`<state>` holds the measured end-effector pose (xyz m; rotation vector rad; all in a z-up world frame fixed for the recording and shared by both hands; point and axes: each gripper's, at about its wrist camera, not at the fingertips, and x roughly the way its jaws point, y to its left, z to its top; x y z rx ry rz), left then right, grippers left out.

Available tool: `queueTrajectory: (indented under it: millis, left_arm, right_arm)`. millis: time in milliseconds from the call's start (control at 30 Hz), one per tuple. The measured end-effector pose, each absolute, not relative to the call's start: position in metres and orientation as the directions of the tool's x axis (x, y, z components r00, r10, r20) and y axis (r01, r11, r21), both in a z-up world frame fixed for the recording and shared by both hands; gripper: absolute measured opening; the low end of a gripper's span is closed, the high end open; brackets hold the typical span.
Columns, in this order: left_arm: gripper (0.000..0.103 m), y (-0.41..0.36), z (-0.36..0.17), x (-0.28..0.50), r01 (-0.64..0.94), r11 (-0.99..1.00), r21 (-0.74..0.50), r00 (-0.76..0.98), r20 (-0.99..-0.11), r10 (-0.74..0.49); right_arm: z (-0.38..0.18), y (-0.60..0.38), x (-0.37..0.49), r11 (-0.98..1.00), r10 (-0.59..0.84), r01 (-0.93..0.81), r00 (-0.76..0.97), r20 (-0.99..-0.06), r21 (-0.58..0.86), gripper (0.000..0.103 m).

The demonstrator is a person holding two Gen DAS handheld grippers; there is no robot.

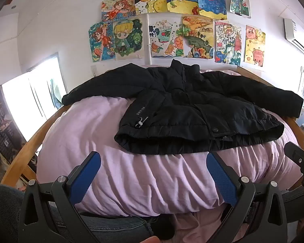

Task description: Fold large clothes

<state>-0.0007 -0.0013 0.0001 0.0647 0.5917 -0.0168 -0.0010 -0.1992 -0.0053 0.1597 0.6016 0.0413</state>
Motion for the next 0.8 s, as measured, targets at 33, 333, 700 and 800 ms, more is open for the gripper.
queueTrajectory:
  millis: [33,333,700,800]
  left_arm:
    - [0.102,-0.0015,0.0000,-0.0007,0.034,0.998,0.058,0.830,-0.558,0.004]
    - [0.102,-0.0014,0.0001,-0.0008,0.034,0.998,0.057,0.829,-0.559,0.003]
    - [0.102,-0.0014,0.0001,-0.0009,0.034,0.998,0.059,0.830,-0.557,0.005]
    - [0.102,-0.0014,0.0001,-0.0009,0.034,0.998,0.058,0.830,-0.558,0.004]
  right_arm:
    - [-0.0055,-0.1995,-0.0007,0.986,0.088,0.008,0.822,-0.562,0.167,0.103]
    - [-0.0062,-0.1999,0.0001,0.986,0.090,0.008,0.822,-0.563,0.169,0.103]
    - [-0.0067,-0.1993,-0.0001,0.986,0.088,0.009,0.821,-0.565,0.168,0.103]
    - [-0.0068,-0.1995,-0.0003,0.985,0.090,0.009,0.821,-0.564,0.170,0.103]
